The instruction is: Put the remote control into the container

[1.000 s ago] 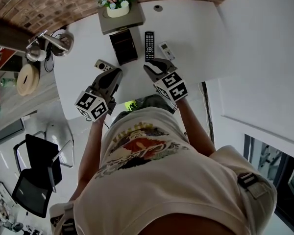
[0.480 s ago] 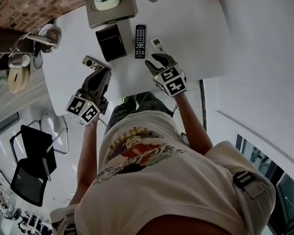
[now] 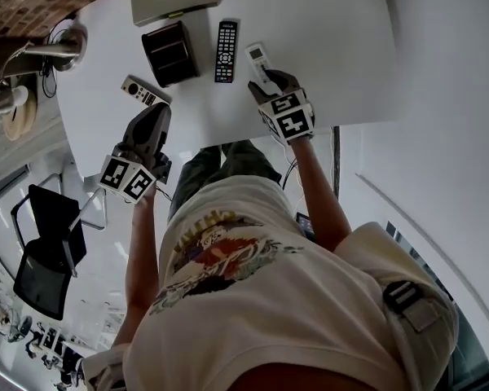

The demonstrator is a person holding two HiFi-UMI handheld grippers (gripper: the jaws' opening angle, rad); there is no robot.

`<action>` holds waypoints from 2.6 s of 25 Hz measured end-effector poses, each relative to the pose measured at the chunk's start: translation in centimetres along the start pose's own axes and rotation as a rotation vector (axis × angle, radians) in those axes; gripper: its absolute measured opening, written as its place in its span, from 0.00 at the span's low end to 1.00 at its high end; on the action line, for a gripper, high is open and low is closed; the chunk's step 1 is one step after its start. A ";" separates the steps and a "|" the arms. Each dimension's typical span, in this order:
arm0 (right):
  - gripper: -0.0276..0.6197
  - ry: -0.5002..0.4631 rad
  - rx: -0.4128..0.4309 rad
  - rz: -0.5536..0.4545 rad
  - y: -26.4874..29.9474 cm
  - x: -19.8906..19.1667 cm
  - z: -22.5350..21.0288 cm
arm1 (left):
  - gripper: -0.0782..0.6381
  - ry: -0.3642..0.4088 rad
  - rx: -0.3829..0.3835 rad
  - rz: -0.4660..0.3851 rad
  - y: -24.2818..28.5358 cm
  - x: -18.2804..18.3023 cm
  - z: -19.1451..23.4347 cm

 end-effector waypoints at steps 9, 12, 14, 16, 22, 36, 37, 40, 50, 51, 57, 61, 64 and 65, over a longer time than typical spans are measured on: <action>0.39 0.020 -0.030 0.062 3.0 -2.0 -3.4 | 0.12 -0.027 0.076 0.025 0.6 -1.4 -0.1; 0.40 0.030 -0.017 0.096 3.8 -2.4 -3.6 | 0.12 -0.027 0.088 0.030 0.6 -1.8 -0.3; 0.41 0.031 -0.008 0.116 4.3 -2.7 -3.6 | 0.12 -0.029 0.096 0.031 0.4 -1.9 -0.6; 0.41 0.024 -0.002 0.133 4.7 -3.0 -3.7 | 0.12 -0.030 0.105 0.031 0.3 -1.9 -0.8; 0.41 0.001 -0.009 0.168 5.9 -3.7 -4.0 | 0.12 -0.031 0.124 0.030 0.1 -1.9 -1.1; 0.41 0.015 -0.006 0.183 6.4 -3.8 -4.4 | 0.12 -0.030 0.172 0.003 -0.6 -1.1 -1.7; 0.41 0.017 -0.005 0.189 6.4 -3.8 -4.4 | 0.12 -0.027 0.174 0.000 -0.7 -1.0 -1.7; 0.41 0.026 0.001 0.196 6.3 -3.7 -4.6 | 0.12 -0.023 0.178 -0.010 -1.0 -1.0 -1.7; 0.41 -0.003 -0.010 0.142 2.7 -0.9 -3.5 | 0.12 -0.031 0.172 -0.049 -2.1 -0.6 -1.0; 0.41 -0.010 -0.007 0.139 2.2 -0.4 -3.1 | 0.12 -0.032 0.165 -0.053 -2.2 -0.6 -0.8; 0.41 -0.032 0.049 0.165 0.4 2.4 1.3 | 0.12 -0.018 0.114 -0.068 -3.2 0.0 1.0; 0.41 -0.060 0.108 0.196 0.4 3.5 5.5 | 0.12 -0.013 0.071 -0.095 -3.6 0.5 2.6; 0.41 -0.043 0.149 0.211 0.8 4.4 8.5 | 0.12 -0.006 0.027 -0.107 -3.7 0.9 3.6; 0.41 -0.032 0.161 0.220 1.0 4.6 9.3 | 0.12 -0.006 0.014 -0.108 -3.8 1.1 3.9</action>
Point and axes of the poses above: the fingertips, and each gripper's own axes: y forward along the fingers, z to its left, x out of its top, the point moved 7 cm from there along -y, backward along the fingers, and after that the axes turned 4 degrees about y, right-handed, at the moved point
